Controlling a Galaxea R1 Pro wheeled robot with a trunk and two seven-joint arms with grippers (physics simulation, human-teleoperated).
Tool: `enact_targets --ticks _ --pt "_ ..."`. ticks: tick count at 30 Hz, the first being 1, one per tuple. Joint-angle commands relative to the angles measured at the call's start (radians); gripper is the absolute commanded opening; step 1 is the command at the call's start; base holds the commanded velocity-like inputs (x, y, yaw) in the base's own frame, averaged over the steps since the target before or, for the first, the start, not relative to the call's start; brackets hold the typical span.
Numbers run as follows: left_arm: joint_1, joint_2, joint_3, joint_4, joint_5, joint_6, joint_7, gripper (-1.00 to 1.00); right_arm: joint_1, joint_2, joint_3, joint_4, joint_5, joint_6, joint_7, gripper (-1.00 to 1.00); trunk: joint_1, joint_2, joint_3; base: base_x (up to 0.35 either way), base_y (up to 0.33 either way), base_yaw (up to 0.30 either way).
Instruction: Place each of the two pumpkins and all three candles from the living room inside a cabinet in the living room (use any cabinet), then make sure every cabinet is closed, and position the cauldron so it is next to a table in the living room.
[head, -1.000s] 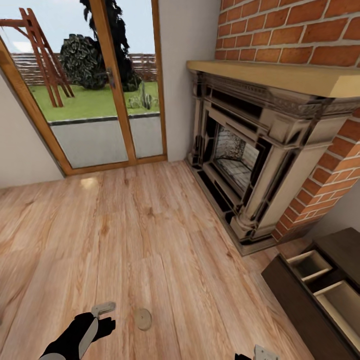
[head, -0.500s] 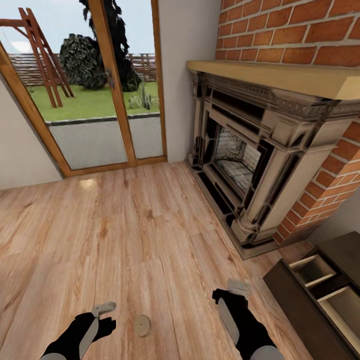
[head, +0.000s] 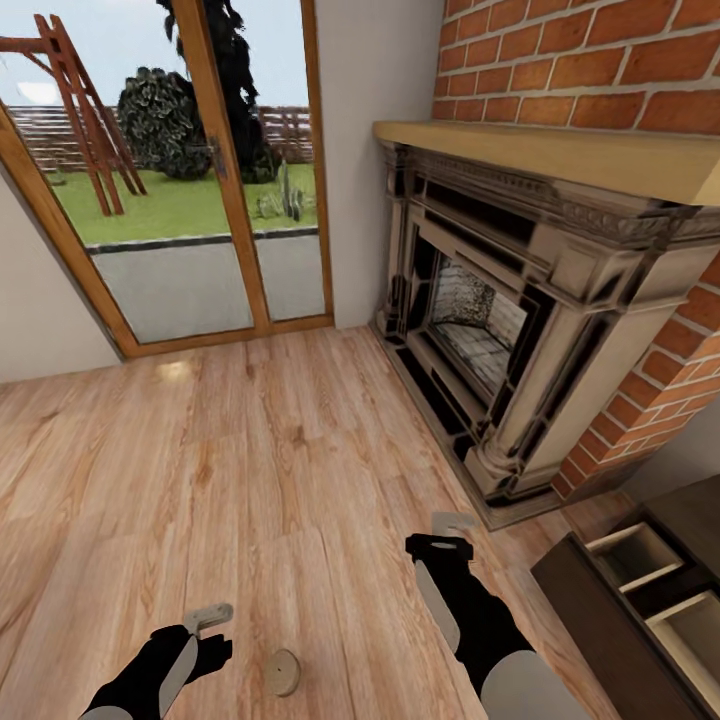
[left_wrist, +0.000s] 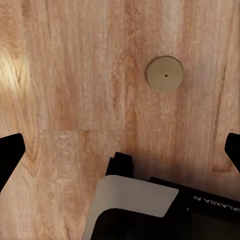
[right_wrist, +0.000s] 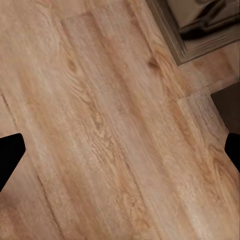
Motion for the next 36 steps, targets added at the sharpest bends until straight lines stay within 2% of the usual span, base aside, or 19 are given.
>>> enact_targets --ticks 1,4,14,23,27,30,36 --pt "0.0 0.0 0.001 0.0 0.0 0.0 0.0 1.0 0.0 0.0 0.011 -0.004 0.0 0.001 0.0 1.0 0.0 0.0 0.0 0.06 0.0 0.0" --pt "0.0 0.0 0.001 0.0 0.0 0.0 -0.001 1.0 0.0 0.0 0.03 -0.009 -0.004 0.006 0.0 1.0 0.0 0.0 0.0 0.026 0.0 0.0" --pt "0.0 0.0 0.0 0.0 0.001 -0.004 -0.002 1.0 0.002 0.0 0.036 -0.048 -0.006 0.031 0.001 1.0 0.0 0.0 0.0 0.001 0.0 0.0" --pt "0.0 0.003 0.001 0.0 0.0 -0.01 -0.002 1.0 0.005 0.0 0.038 -0.092 -0.008 0.066 0.003 1.0 0.035 -0.063 -0.028 0.0 0.0 0.0" --pt "-0.002 0.001 0.005 -0.003 0.0 -0.016 -0.001 1.0 0.005 0.0 0.073 -0.115 -0.048 0.086 0.003 1.0 0.05 -0.091 -0.041 0.0 0.0 0.0" --pt "-0.004 0.002 0.006 -0.004 0.0 -0.044 -0.001 1.0 0.005 0.0 0.083 -0.117 -0.075 0.092 0.003 1.0 0.061 -0.112 -0.05 0.0 0.0 0.0" --pt "-0.004 0.002 0.005 -0.003 -0.001 -0.106 0.0 1.0 0.005 0.0 0.087 -0.118 -0.088 0.094 0.003 1.0 0.084 -0.154 -0.069 0.0 0.0 0.0"
